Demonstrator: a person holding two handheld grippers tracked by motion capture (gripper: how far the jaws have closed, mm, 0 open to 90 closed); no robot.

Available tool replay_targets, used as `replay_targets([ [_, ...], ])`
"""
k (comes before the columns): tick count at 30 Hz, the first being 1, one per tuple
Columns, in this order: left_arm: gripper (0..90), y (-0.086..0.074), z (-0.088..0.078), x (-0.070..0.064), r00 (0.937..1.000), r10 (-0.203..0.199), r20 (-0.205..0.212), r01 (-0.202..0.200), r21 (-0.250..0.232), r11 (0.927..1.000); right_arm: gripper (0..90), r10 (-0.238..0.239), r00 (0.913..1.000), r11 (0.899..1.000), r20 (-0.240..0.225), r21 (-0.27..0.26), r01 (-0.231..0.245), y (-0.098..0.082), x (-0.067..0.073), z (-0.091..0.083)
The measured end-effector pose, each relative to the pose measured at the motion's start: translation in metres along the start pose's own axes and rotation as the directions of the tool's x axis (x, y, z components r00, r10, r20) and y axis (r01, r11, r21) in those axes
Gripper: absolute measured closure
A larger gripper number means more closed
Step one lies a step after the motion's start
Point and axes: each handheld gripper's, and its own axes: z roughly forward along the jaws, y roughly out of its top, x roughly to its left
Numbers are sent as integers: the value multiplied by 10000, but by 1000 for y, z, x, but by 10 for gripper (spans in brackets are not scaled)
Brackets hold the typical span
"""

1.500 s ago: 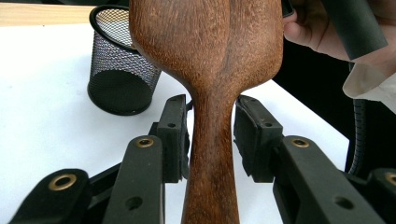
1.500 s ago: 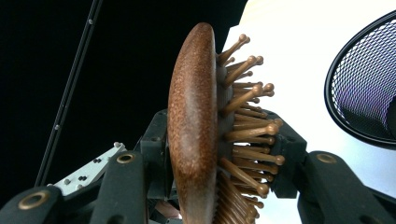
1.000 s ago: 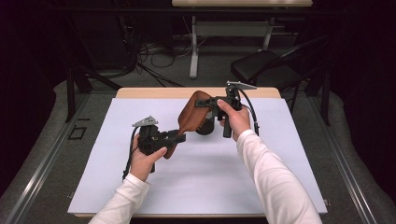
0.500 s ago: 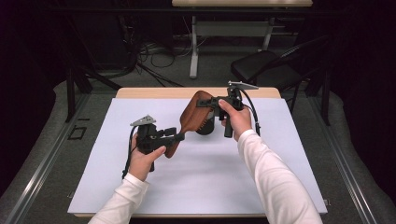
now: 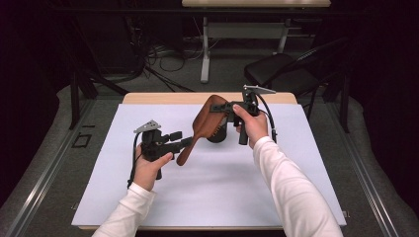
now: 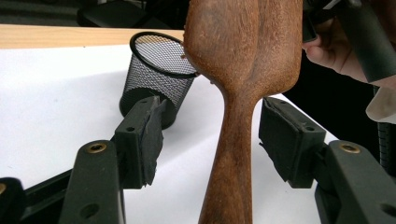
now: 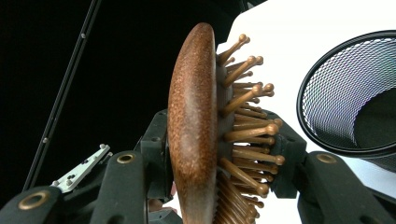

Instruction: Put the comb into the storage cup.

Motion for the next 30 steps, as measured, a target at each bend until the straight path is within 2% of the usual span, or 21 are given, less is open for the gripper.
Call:
replay_targets([
  [5,369,0,-1,2,9998,-89,-159,89,-52,9999,513,-67,10000,9999,18,-125,68,1,0,-3],
  [9,330,1,-3,3,9983,-97,-569,91,-109,9999,513,-139,9998,9997,150,-182,142,2,1,-6],
  [14,329,1,-6,7,9977,-146,-658,127,-300,9995,513,-230,9995,9992,219,-323,237,4,2,-11],
  [24,323,0,-10,14,9875,28,-1574,-61,-204,9998,512,-478,9980,9976,413,-488,498,11,10,-24],
  [30,323,0,-12,16,9855,15,-1695,-45,-172,9998,512,-599,9973,9964,436,-577,624,14,16,-27],
])
